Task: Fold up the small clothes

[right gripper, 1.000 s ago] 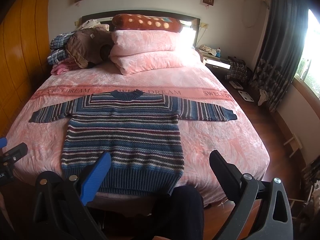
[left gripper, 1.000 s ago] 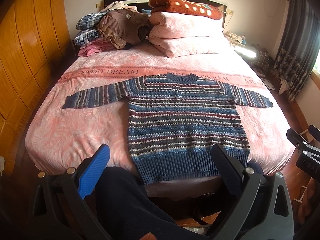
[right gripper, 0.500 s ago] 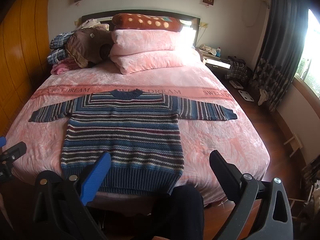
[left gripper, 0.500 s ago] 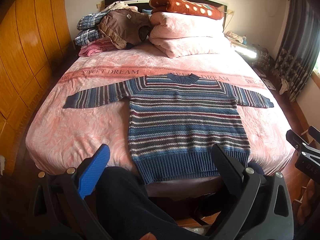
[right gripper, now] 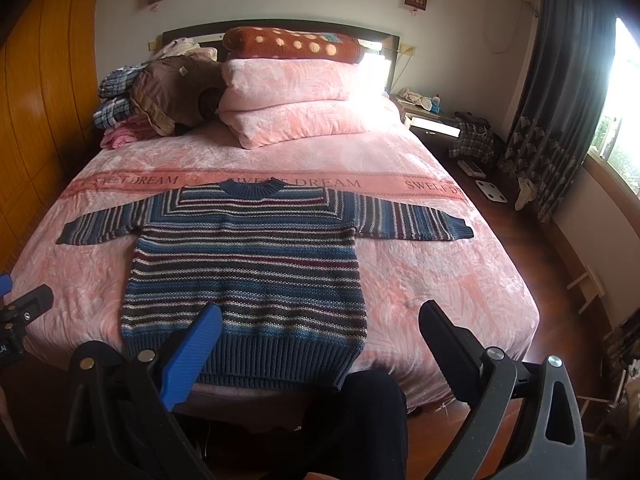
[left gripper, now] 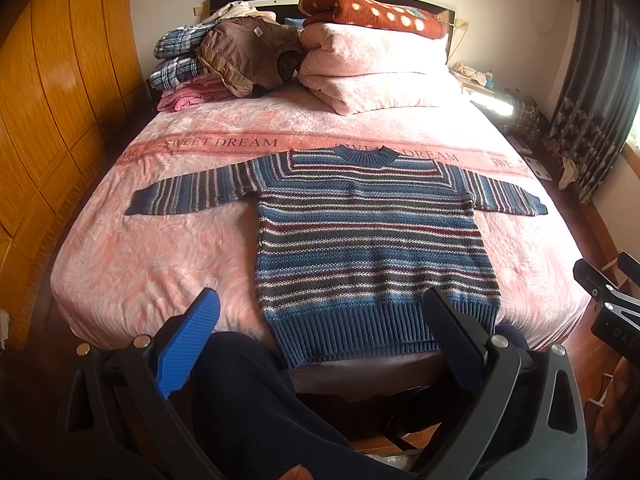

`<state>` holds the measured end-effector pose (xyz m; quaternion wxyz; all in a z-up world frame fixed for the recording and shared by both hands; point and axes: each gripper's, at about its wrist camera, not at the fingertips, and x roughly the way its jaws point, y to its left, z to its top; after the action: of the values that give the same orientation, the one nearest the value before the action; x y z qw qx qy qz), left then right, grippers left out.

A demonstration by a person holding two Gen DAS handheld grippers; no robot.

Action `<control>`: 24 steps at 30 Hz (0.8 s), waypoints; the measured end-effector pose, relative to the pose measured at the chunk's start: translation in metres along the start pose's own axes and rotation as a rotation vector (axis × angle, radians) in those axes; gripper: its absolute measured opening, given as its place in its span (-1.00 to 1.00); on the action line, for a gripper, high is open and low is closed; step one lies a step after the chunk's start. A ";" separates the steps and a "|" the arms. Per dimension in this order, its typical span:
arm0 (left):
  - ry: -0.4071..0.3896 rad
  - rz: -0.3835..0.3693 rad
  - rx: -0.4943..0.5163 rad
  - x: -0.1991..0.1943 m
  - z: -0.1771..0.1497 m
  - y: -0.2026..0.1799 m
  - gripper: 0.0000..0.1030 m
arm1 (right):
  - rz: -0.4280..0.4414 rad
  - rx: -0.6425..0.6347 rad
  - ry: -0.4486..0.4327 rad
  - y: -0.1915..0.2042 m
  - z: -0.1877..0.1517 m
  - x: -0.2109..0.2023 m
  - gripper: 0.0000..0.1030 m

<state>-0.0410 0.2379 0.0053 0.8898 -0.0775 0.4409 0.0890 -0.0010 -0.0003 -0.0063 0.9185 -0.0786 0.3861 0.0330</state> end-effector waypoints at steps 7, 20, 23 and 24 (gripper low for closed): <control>0.000 0.000 0.000 0.000 0.000 0.001 0.95 | 0.000 0.001 0.001 -0.001 -0.001 0.001 0.93; -0.004 0.002 -0.001 0.000 0.001 0.002 0.95 | 0.001 -0.003 -0.001 -0.004 0.000 0.002 0.93; 0.001 -0.001 -0.001 0.000 0.001 0.002 0.95 | -0.004 -0.009 -0.007 -0.003 0.001 0.002 0.93; -0.001 -0.005 -0.002 0.000 0.003 0.002 0.95 | -0.010 -0.016 -0.013 -0.003 0.003 0.003 0.93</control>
<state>-0.0393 0.2403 0.0069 0.8901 -0.0792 0.4403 0.0873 0.0035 -0.0029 -0.0063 0.9205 -0.0879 0.3794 0.0320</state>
